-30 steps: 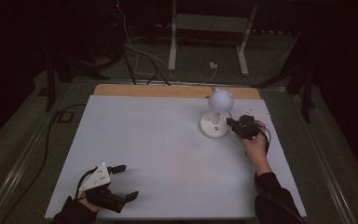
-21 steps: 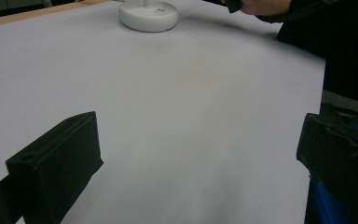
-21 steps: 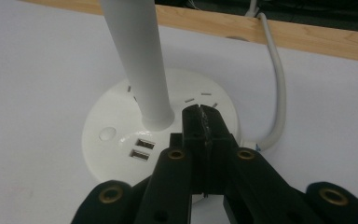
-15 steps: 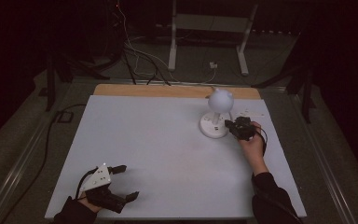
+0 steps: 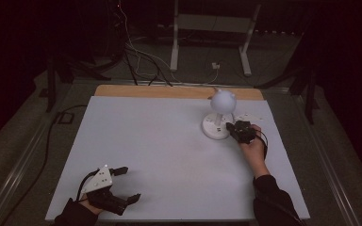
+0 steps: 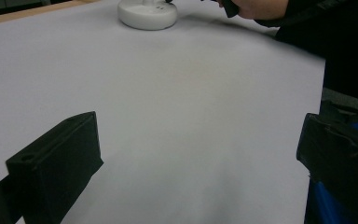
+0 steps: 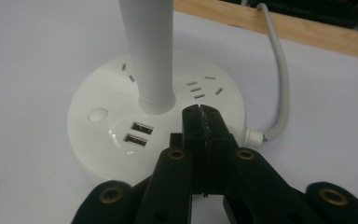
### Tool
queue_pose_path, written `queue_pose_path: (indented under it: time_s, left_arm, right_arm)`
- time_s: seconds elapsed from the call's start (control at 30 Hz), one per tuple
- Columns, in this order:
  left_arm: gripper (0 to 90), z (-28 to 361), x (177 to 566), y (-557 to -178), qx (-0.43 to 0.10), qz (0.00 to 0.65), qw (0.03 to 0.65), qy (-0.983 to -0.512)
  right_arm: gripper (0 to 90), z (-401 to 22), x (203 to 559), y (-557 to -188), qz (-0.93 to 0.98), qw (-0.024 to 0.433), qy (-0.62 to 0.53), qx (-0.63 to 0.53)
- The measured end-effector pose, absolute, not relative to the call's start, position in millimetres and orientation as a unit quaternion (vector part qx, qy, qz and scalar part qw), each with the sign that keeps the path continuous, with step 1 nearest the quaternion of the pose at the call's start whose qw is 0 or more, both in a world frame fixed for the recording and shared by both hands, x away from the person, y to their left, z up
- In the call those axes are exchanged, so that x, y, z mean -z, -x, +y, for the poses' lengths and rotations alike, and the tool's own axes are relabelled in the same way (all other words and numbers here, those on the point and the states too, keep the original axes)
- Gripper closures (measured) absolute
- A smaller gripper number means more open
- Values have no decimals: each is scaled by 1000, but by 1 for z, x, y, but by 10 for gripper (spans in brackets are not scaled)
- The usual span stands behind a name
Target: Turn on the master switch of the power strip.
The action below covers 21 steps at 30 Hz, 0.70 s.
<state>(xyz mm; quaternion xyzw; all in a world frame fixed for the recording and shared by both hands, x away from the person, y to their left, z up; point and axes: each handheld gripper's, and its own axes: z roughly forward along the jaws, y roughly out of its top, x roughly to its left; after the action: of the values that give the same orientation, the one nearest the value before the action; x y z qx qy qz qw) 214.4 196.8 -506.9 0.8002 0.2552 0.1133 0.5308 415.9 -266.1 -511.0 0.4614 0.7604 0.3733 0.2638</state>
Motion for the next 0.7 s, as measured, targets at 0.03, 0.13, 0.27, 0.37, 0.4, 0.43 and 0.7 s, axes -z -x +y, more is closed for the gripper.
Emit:
queue_pose_path:
  time_s: [0.03, 0.13, 0.27, 0.37, 0.4, 0.43, 0.7]
  left_arm:
    - [3, 197, 507, -214, -113, 255, 531, -800]
    - [3, 196, 507, -214, -114, 255, 531, -800]
    - [3, 196, 507, -214, -114, 255, 530, -801]
    - [3, 196, 507, -214, -113, 255, 529, -801]
    - [3, 196, 507, -214, -113, 254, 529, -801]
    - [3, 195, 507, -214, -113, 254, 529, -802]
    - [3, 195, 507, -214, -112, 254, 529, -802]
  right_arm:
    - [900, -266, 511, -416, 761, 265, -461, -372]
    - [900, -266, 511, -417, 763, 275, -460, -361]
    - [900, -261, 511, -415, 770, 290, -450, -346]
    - [900, -257, 510, -415, 778, 297, -444, -331]
    - [900, -256, 510, -415, 780, 298, -443, -326]
    - [900, -254, 509, -415, 783, 301, -440, -320]
    - [900, -253, 509, -417, 786, 298, -443, -312]
